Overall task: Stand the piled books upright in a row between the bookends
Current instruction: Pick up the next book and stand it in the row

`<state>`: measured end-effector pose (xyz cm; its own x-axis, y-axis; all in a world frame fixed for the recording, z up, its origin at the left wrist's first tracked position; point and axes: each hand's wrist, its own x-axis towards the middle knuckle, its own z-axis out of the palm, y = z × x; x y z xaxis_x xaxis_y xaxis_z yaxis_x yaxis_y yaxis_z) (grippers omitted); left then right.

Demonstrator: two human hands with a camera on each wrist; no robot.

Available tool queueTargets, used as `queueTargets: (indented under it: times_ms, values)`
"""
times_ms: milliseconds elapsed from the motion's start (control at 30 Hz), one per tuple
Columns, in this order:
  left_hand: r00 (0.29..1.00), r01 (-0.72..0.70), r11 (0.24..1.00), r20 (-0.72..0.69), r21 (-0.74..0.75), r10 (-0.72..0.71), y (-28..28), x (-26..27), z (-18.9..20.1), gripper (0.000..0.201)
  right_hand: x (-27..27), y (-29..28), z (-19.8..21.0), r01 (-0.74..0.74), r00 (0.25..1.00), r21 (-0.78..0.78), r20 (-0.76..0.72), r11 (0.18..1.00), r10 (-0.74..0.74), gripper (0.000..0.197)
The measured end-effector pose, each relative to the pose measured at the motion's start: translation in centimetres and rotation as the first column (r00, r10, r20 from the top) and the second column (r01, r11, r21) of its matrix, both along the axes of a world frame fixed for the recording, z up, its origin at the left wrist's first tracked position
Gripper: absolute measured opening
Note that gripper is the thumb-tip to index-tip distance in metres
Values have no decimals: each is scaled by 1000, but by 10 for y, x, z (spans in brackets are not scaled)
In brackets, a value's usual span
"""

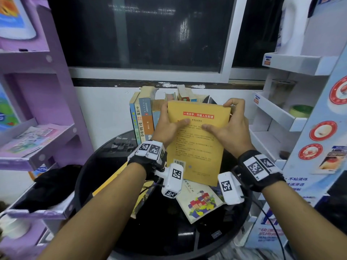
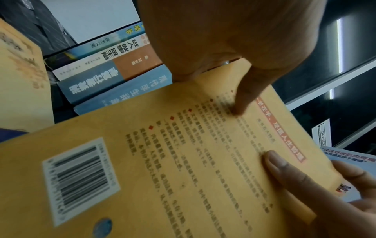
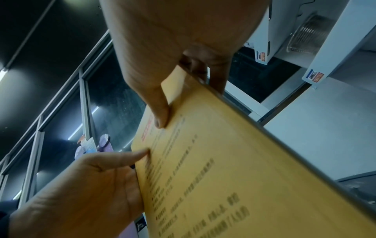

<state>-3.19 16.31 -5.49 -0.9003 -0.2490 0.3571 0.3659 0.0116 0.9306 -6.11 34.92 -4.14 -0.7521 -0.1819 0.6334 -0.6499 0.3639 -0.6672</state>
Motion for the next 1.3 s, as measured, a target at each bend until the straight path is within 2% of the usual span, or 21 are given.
queueTargets:
  times_ms: [67, 300, 400, 533, 667, 800, 1000, 1300]
  values:
    - [1000, 11, 999, 6, 53, -11, -2, -1, -2, 62, 3, 1, 7, -27, 1000, 10, 1, 1000, 27, 62]
    - [998, 53, 987, 17, 149, -56, -15, -4, -9, 61, 10, 2, 37, -270, 959, 153, 126, 951, 253, 39]
    - [998, 51, 980, 30, 193, -58, -23, -2, -10, 68, 11, -5, 42, -362, 921, 159, 214, 919, 326, 44]
    - [998, 49, 974, 35, 221, -58, -32, -2, -11, 62, 10, -19, 44, -398, 896, 154, 279, 905, 346, 50]
    - [996, 65, 977, 44, 202, -75, -31, -2, -15, 52, 12, -19, 42, -397, 890, 193, 321, 897, 324, 55]
    - [996, 83, 974, 22, 211, -90, -28, -1, -17, 54, 17, -21, 49, -358, 905, 286, 341, 889, 255, 59]
    - [995, 99, 973, -23, 208, -96, -25, -2, -15, 58, 28, -18, 61, -367, 888, 395, 420, 842, 190, 77]
    - [994, 112, 982, -7, 151, -113, -22, -2, -10, 65, 35, -14, 60, -271, 940, 416, 308, 868, 146, 73]
